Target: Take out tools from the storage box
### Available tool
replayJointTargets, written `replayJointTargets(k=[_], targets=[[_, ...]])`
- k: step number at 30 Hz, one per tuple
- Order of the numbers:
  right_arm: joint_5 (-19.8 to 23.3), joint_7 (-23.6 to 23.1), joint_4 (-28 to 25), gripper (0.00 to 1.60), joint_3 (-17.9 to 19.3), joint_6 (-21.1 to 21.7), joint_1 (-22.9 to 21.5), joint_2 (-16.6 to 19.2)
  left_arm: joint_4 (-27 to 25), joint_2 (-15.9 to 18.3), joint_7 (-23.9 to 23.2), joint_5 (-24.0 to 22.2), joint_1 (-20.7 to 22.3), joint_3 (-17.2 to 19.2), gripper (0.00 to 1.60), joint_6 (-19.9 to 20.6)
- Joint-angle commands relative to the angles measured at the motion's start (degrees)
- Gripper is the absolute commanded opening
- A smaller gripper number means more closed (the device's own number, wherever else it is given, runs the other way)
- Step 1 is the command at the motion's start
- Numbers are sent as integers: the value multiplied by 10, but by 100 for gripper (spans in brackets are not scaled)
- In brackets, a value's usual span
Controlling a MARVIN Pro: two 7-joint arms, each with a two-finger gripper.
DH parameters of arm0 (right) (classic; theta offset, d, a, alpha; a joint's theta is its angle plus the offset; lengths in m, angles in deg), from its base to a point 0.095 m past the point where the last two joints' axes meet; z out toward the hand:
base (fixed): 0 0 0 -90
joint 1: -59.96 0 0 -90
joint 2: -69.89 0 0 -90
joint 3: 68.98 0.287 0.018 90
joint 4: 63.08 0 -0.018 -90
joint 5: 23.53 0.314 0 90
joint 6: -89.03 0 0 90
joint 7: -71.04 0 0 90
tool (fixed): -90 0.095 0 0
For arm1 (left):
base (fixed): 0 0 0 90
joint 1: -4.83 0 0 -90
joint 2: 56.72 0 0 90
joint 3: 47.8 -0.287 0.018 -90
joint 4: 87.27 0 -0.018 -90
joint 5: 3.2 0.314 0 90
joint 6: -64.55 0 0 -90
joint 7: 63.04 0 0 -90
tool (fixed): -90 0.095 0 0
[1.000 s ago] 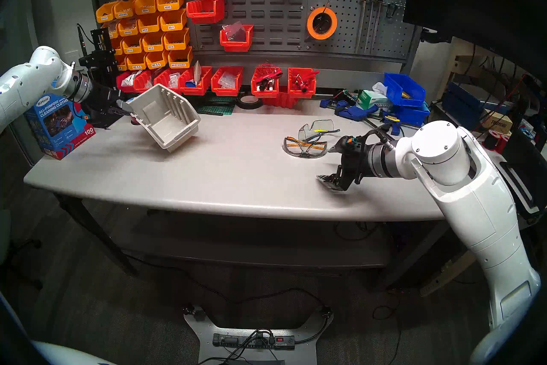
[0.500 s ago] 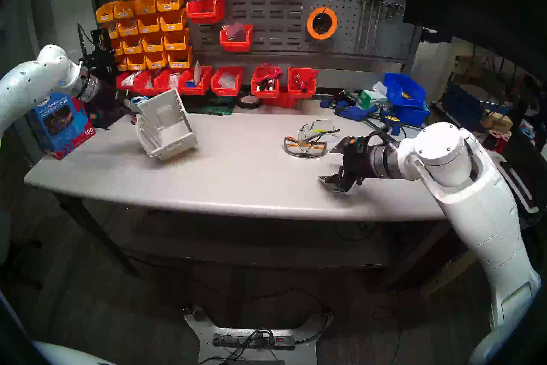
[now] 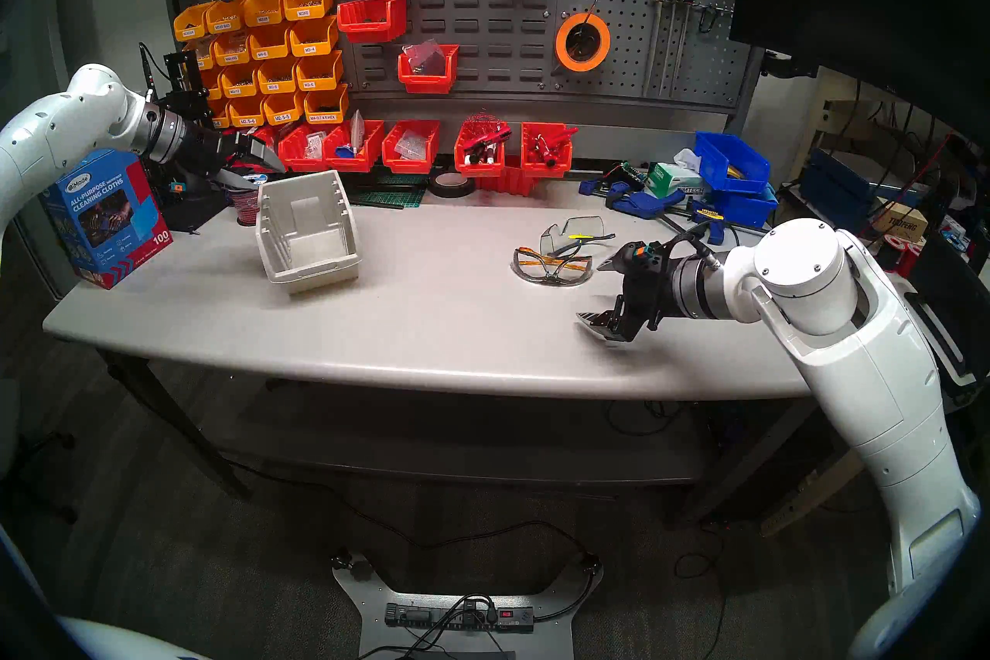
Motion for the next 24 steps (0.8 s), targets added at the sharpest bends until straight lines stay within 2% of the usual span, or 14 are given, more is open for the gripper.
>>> replayJointTargets(k=[1, 2, 4, 7, 8, 17, 24], targets=[[-2, 8, -1, 160, 11, -8, -13, 1, -18, 12, 75, -45, 43, 25, 160, 1], [-2, 9, 0, 160, 12, -9, -14, 1, -23, 16, 74, -52, 41, 27, 160, 1], [-2, 13, 1, 160, 15, -13, -19, -1, -38, 25, 107, -68, 35, 29, 160, 1], [-1, 20, 2, 160, 20, -18, -28, -6, -55, 33, 125, -90, 22, 34, 160, 1], [2, 31, 1, 160, 25, -25, -43, -16, -68, 37, 144, -127, 0, 50, 160, 1], [8, 66, -11, 160, 35, -46, -100, -50, -128, 23, 142, -226, -82, 72, 160, 2], [16, 87, -21, 160, 43, -57, -138, -71, -159, 3, 124, -260, -129, 68, 160, 17]])
